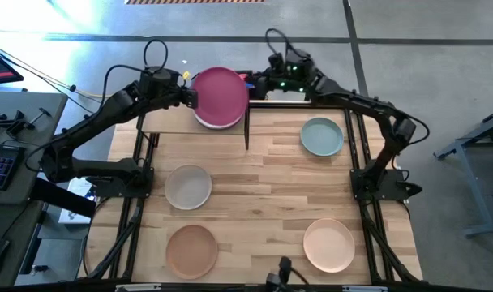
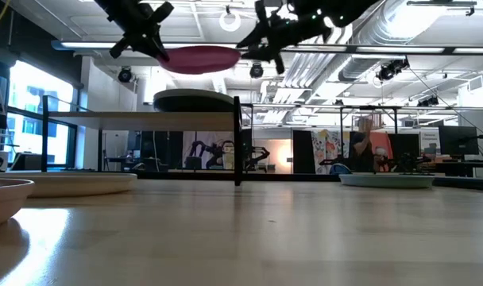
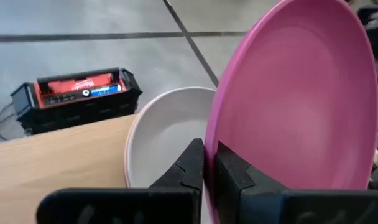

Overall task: Place and stack plates onto a shelf
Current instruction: Stack the dark pink plate on the white plate on the shelf

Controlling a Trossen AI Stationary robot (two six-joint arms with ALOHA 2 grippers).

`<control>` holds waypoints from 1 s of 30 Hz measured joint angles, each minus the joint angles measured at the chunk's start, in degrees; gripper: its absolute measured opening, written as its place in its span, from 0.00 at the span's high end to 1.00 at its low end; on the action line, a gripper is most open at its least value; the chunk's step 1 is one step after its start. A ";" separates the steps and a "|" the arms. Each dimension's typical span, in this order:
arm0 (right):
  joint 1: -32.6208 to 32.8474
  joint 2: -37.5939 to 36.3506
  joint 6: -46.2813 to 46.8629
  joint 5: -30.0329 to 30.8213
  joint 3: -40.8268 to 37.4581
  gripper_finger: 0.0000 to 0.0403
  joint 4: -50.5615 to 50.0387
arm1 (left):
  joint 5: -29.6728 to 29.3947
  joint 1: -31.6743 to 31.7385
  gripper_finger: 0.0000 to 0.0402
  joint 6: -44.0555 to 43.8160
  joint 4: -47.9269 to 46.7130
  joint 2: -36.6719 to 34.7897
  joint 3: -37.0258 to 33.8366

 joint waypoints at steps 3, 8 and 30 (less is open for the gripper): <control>-0.95 -2.23 -0.79 0.06 0.00 0.71 0.04 | 1.73 1.73 0.99 -1.72 -0.28 0.00 0.00; -1.84 -4.92 -2.03 -0.06 0.00 0.71 -0.05 | 6.84 4.58 0.99 -5.22 -3.10 1.15 0.00; -1.85 -5.42 -9.20 0.66 0.00 0.71 -6.19 | 7.78 6.00 0.98 -7.44 -4.62 9.00 0.00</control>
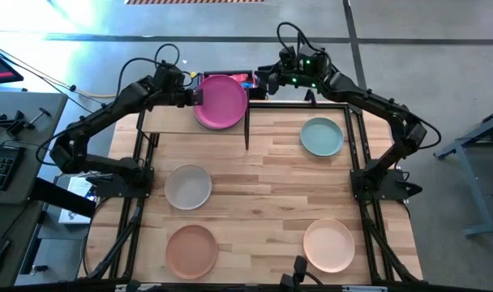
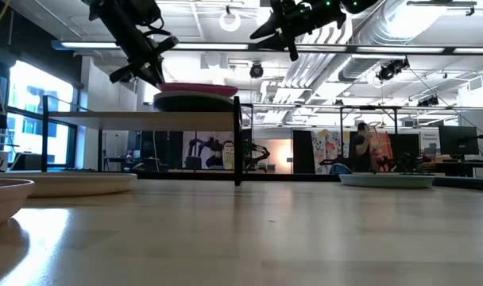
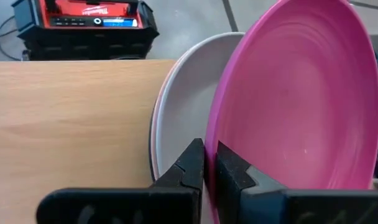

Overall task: Place and stack plates onto a shelf
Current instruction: Stack the dark pink plate on the white plate on the shelf

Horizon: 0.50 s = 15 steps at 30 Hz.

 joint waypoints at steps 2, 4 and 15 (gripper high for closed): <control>0.00 0.00 -0.10 0.00 0.00 0.71 -0.39 | 0.34 0.00 0.98 -0.38 -0.46 -0.06 0.00; 0.00 0.00 -0.11 0.00 0.00 0.71 -0.63 | 0.39 0.02 0.98 -0.53 -1.44 -0.08 0.00; 0.00 0.00 -2.25 0.00 0.00 0.71 -0.63 | 0.42 0.74 0.98 -1.36 -2.64 -0.07 0.00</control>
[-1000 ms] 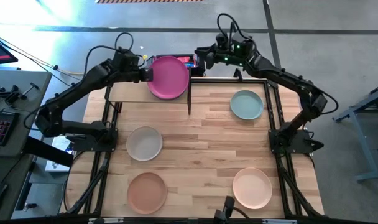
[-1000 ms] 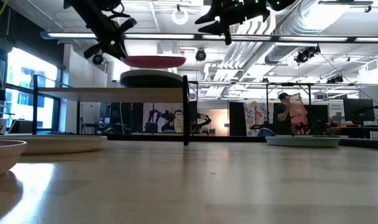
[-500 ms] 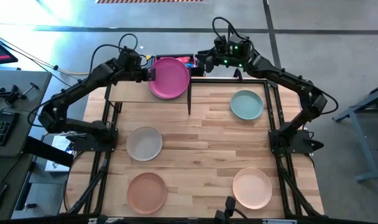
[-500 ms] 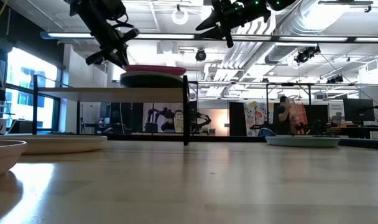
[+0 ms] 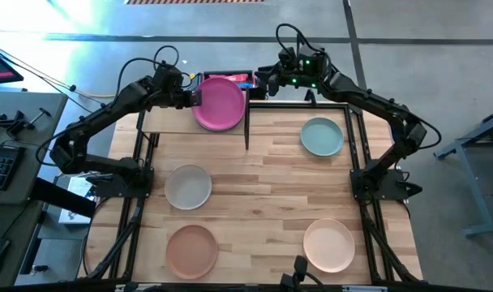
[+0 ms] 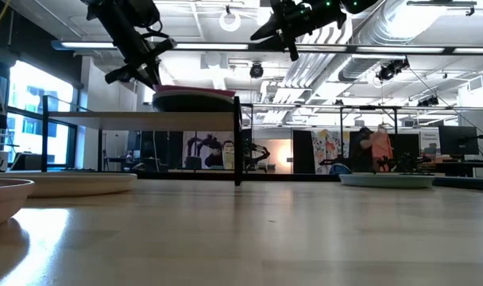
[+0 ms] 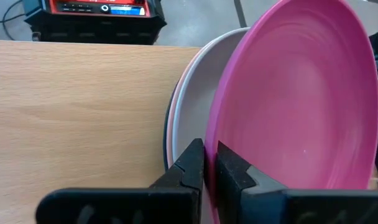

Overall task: Place and stack plates onto a shelf
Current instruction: Stack the dark pink plate on the white plate on the shelf

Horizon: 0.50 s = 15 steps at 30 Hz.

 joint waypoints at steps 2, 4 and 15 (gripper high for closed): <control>0.00 0.00 0.01 0.00 0.00 0.71 -0.02 | 0.00 0.00 0.97 0.00 0.00 0.00 0.00; 0.00 0.00 0.00 0.00 0.00 0.71 0.00 | 0.06 0.00 0.96 0.00 0.00 -0.01 0.00; 0.00 0.00 -0.42 0.00 0.00 0.71 -0.01 | 1.71 0.00 0.84 -0.02 0.41 0.00 0.00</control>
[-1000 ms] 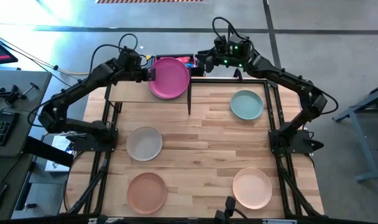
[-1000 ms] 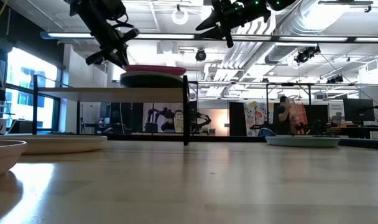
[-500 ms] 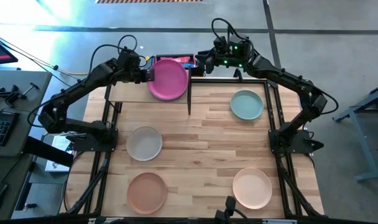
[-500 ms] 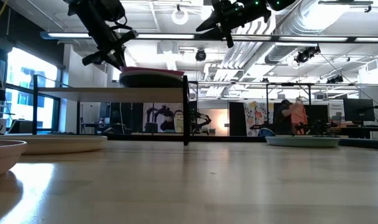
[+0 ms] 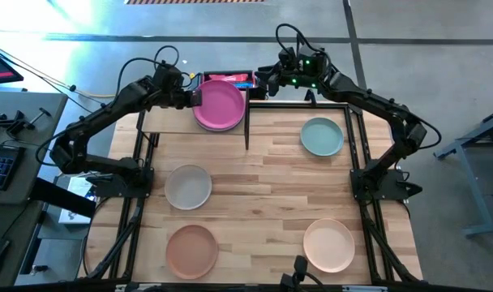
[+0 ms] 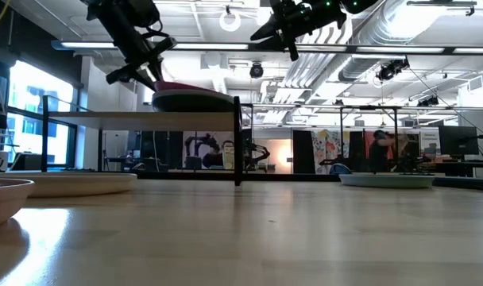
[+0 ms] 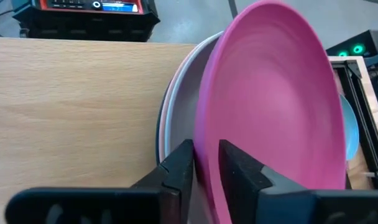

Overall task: Place and stack plates onto a shelf
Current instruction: Stack the dark pink plate on the white plate on the shelf

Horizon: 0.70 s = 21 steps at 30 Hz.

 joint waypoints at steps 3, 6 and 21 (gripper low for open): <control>0.00 0.00 0.02 0.00 0.00 0.71 0.01 | 1.67 0.49 0.80 -0.41 -0.04 -0.02 0.00; 0.00 0.02 0.00 0.00 0.00 0.71 -0.02 | 6.15 1.88 0.76 -0.52 -0.04 -0.04 0.00; 0.00 0.02 0.00 -0.01 0.00 0.71 -1.14 | 8.78 3.45 0.72 0.10 -3.34 -0.07 0.00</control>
